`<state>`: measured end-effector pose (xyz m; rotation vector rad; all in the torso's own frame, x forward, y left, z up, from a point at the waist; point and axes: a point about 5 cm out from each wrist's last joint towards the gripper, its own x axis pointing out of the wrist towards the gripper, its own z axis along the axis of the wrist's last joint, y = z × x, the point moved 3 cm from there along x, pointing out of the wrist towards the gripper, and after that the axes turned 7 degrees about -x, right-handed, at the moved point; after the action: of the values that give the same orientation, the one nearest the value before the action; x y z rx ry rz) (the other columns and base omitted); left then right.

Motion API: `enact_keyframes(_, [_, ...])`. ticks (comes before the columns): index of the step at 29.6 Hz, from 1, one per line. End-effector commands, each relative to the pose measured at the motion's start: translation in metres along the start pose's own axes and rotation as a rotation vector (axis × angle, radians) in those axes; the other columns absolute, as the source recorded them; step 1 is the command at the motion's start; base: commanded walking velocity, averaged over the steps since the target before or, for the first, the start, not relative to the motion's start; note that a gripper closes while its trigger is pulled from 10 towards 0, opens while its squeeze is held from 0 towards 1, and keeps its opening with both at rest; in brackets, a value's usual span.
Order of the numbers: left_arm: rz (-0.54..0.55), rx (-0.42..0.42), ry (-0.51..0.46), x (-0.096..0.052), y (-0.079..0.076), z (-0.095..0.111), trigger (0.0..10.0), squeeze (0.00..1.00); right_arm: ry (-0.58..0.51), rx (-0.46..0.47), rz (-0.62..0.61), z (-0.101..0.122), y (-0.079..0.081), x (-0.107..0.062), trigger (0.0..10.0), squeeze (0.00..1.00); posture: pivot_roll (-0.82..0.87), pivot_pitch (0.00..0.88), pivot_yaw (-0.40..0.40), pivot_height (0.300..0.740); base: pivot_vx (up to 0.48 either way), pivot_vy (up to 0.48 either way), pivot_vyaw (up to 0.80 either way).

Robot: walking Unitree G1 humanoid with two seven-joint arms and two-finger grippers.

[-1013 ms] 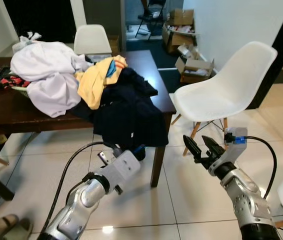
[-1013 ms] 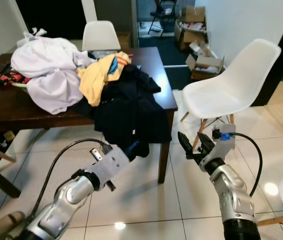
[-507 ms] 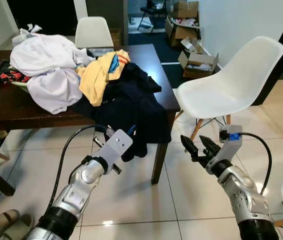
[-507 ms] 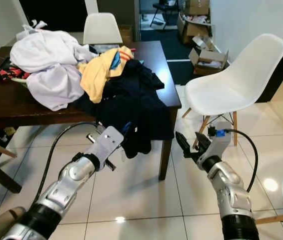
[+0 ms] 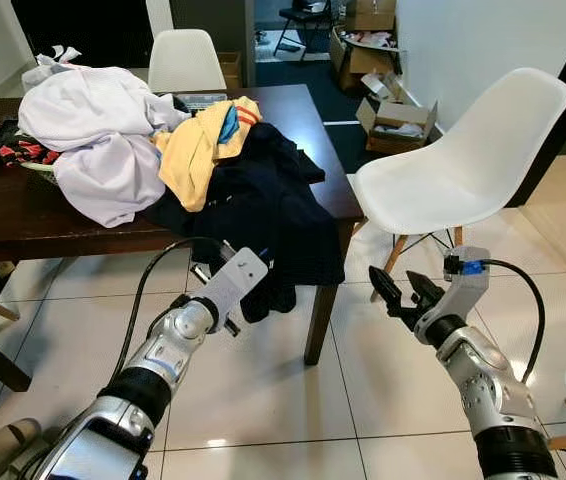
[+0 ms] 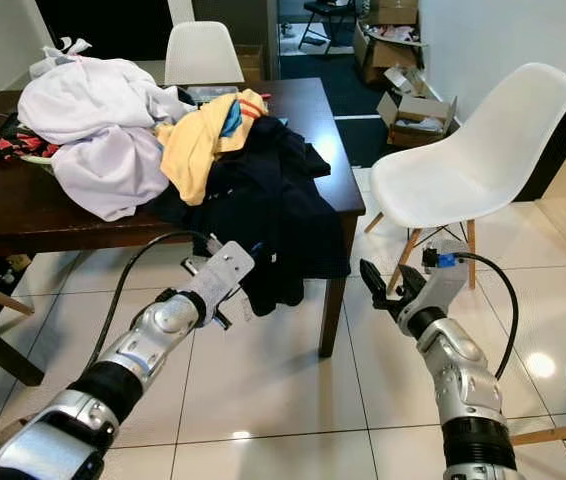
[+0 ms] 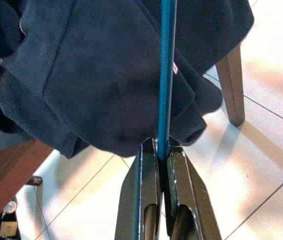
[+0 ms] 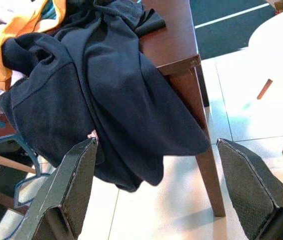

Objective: Hang hanger

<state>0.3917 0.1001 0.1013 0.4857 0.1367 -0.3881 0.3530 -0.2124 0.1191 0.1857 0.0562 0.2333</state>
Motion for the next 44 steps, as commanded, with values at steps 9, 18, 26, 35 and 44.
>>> enact_keyframes(9, [-0.062, -0.036, -0.082, 0.005, -0.004, 0.015, 10.0, 0.00, -0.066, 0.017, 0.037, 0.013, -0.003, -0.001, 10.0, 0.00, -0.04, 0.050, 0.036, 0.740, 0.000, 0.000, 0.43])
enact_keyframes(18, [-0.596, -0.207, -0.306, -0.026, -0.063, 0.047, 10.0, 0.00, -0.115, 0.068, 0.055, 0.023, -0.008, -0.005, 10.0, 0.00, -0.06, 0.016, 0.034, 0.740, 0.000, 0.000, 0.05])
enact_keyframes(26, [-0.748, -0.336, -0.456, -0.060, -0.072, 0.061, 10.0, 0.00, -0.233, 0.187, -0.042, 0.044, -0.036, -0.011, 10.0, 0.00, -0.05, 0.000, 0.026, 0.740, 0.000, 0.000, 0.00])
enact_keyframes(35, [-0.546, -0.441, -0.512, -0.051, -0.031, 0.066, 10.0, 0.00, -0.253, 0.254, -0.018, 0.046, -0.030, -0.008, 10.0, 0.00, -0.01, 0.034, 0.011, 0.740, 0.000, 0.000, 0.00])
enact_keyframes(44, [-0.518, -0.514, -0.525, -0.068, -0.018, 0.060, 10.0, 0.00, -0.293, 0.295, 0.062, 0.054, -0.015, -0.005, 10.0, 0.00, 0.00, 0.080, 0.007, 0.740, 0.000, 0.000, 0.09])
